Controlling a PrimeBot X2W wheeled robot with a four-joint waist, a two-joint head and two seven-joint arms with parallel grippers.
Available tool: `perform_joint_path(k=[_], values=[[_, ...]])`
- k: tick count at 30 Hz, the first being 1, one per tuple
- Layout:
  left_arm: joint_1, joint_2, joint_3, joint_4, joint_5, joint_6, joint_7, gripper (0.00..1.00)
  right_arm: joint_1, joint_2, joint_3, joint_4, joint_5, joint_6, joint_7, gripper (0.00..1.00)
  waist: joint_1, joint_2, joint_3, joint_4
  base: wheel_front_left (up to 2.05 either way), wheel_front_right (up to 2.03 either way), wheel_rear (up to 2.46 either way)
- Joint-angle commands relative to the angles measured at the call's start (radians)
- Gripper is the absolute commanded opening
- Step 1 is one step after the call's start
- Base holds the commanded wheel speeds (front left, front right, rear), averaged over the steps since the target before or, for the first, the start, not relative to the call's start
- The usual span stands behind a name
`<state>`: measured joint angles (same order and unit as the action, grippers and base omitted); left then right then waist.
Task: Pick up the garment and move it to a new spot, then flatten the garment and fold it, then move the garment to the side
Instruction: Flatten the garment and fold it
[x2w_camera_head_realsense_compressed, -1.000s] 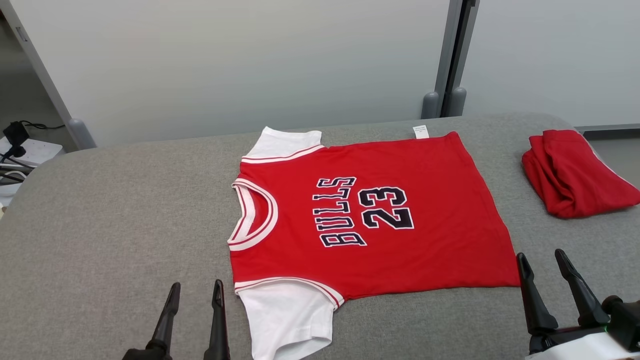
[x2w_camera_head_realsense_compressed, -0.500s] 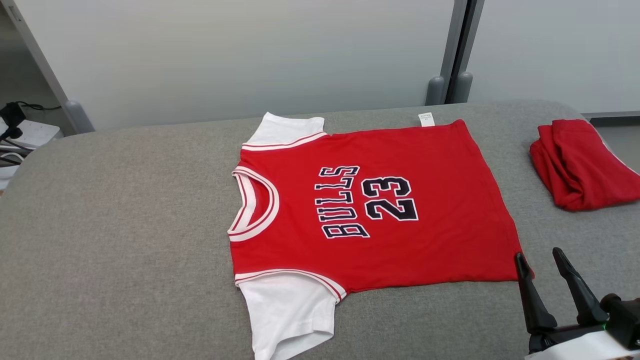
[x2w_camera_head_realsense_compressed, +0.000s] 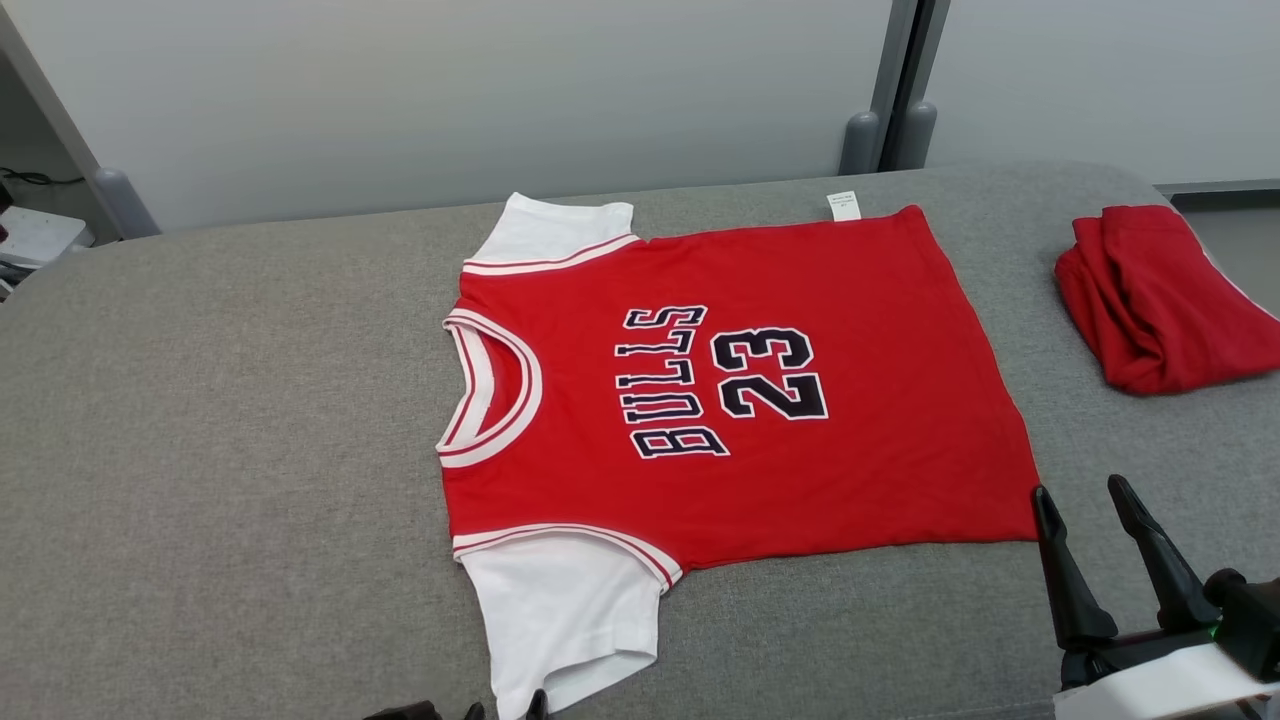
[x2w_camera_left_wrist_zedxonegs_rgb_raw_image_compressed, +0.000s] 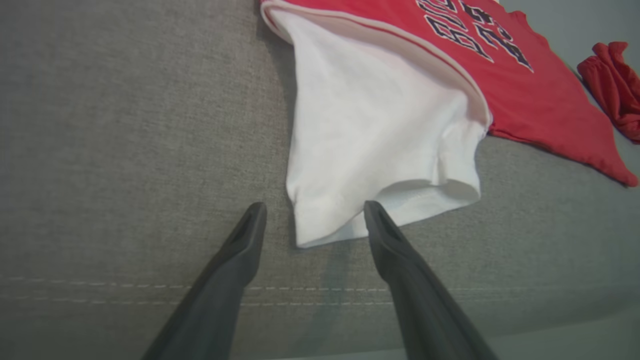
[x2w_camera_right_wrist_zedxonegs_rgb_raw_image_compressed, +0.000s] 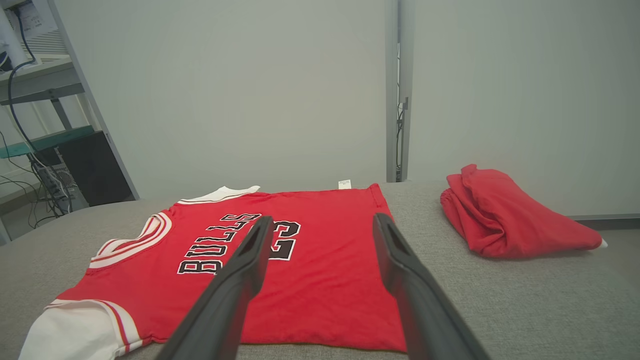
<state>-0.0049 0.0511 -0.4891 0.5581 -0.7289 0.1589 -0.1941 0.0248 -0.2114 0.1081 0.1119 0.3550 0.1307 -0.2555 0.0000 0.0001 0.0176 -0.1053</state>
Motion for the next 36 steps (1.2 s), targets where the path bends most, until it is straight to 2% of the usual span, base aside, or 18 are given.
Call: perform_joint_path(k=[1, 4, 5, 7, 9, 10, 11, 15, 18, 21, 30, 36], values=[[-0.056, -0.001, 0.017, -0.004, -0.007, -0.001, -0.003, 1.00, -0.038, -0.026, 0.018, -0.028, 0.008, 0.000, -0.006, 1.00, 0.0000, -0.0001, 0.005, -0.004, 0.00, 0.00, 0.00], [-0.077, -0.001, 0.003, 0.023, -0.020, 0.003, -0.004, 1.00, -0.043, -0.030, 0.017, -0.030, 0.008, 0.000, -0.006, 1.00, 0.0000, -0.0001, 0.015, -0.009, 0.00, 0.00, 0.00], [-0.084, -0.001, 0.000, 0.030, -0.026, 0.002, -0.006, 0.97, -0.045, -0.031, 0.017, -0.030, 0.008, 0.000, -0.006, 1.00, 0.0000, -0.0001, 0.018, -0.011, 0.00, 0.00, 0.00], [-0.096, -0.001, -0.006, 0.045, -0.033, 0.004, -0.010, 0.61, -0.050, -0.033, 0.016, -0.031, 0.008, 0.000, -0.006, 1.00, 0.0000, -0.0001, 0.025, -0.014, 0.00, 0.00, 0.00], [-0.105, -0.001, -0.013, 0.060, -0.036, 0.007, -0.015, 0.33, -0.053, -0.034, 0.015, -0.032, 0.008, 0.000, -0.006, 1.00, 0.0000, -0.0001, 0.029, -0.017, 0.00, 0.00, 0.00], [-0.108, -0.001, -0.016, 0.066, -0.039, 0.008, -0.017, 0.13, -0.054, -0.035, 0.014, -0.032, 0.008, 0.000, -0.006, 1.00, 0.0000, -0.0001, 0.031, -0.017, 0.00, 0.00, 0.00], [-0.109, -0.001, -0.018, 0.070, -0.044, 0.008, -0.020, 0.00, -0.054, -0.035, 0.013, -0.033, 0.008, 0.000, -0.006, 1.00, 0.0000, -0.0001, 0.032, -0.018, 0.00, 0.00, 0.00], [-0.107, -0.001, -0.025, 0.084, -0.051, 0.013, -0.024, 0.00, -0.052, -0.036, -0.003, -0.025, 0.006, 0.000, -0.006, 1.00, 0.0000, -0.0001, 0.037, -0.016, 0.00, 0.00, 0.00], [-0.096, 0.011, -0.023, 0.073, -0.052, 0.017, -0.027, 0.00, -0.057, -0.022, -0.050, 0.034, 0.002, 0.000, -0.006, 1.00, 0.0000, -0.0001, 0.043, -0.008, 0.00, 0.00, 0.00], [-0.088, 0.033, -0.018, 0.047, -0.047, 0.024, -0.030, 0.00, -0.079, -0.008, -0.085, 0.135, 0.021, 0.000, -0.006, 1.00, 0.0000, -0.0001, 0.052, 0.002, 0.00, 0.00, 0.00], [-0.088, 0.121, -0.018, -0.078, -0.024, 0.066, 0.030, 0.00, -0.235, -0.022, -0.093, 0.462, 0.130, 0.000, -0.006, 1.00, 0.0000, -0.0001, 0.108, 0.042, 0.00, 0.00, 0.00], [-0.095, 0.142, -0.022, -0.149, -0.011, 0.091, 0.052, 0.00, -0.302, -0.033, -0.070, 0.598, 0.187, 0.000, -0.006, 1.00, 0.0000, -0.0001, 0.143, 0.063, 0.00, 0.00, 0.00]])
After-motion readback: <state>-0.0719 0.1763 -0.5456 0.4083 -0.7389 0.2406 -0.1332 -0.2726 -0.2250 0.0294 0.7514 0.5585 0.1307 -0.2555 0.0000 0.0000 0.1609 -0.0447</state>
